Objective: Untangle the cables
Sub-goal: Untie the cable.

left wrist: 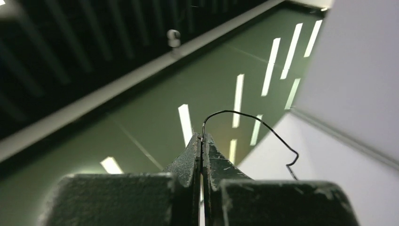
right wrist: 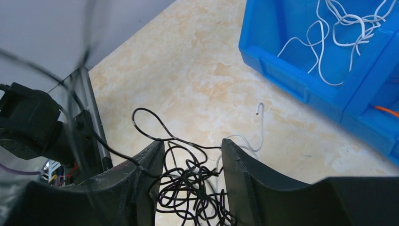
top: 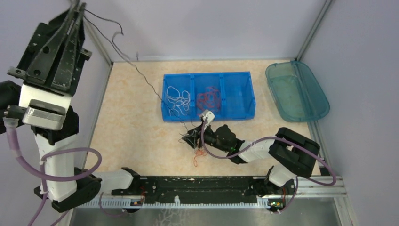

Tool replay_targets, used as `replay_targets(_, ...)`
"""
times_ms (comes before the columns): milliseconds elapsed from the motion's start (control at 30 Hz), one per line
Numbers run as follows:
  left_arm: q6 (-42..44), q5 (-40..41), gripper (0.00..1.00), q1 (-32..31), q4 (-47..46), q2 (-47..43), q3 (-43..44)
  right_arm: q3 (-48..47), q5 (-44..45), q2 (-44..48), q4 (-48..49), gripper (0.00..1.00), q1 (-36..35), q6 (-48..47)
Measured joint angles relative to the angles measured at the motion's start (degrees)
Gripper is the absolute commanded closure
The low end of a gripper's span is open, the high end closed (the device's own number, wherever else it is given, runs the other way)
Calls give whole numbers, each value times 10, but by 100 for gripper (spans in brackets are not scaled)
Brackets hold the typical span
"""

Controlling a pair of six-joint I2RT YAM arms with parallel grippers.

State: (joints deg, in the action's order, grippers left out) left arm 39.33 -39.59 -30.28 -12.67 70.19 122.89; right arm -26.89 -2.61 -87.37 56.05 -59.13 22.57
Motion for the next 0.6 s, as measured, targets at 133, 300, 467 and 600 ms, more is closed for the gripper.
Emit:
replay_targets(133, 92, 36, 100, 0, -60, 26, 24, 3, 7, 7, -6, 45, 0, -3)
replay_targets(300, 183, 63, 100, 0, -111, 94, 123, 3, 16, 11, -23, 35, 0, -8)
replay_targets(467, 223, 72, 100, 0, -125, 99, 123, 10, 30, 32, -50, 30, 0, -15)
replay_targets(600, 244, 79, 100, 0, -164, 124, 165, 18, 40, 70, -73, 26, 0, -24)
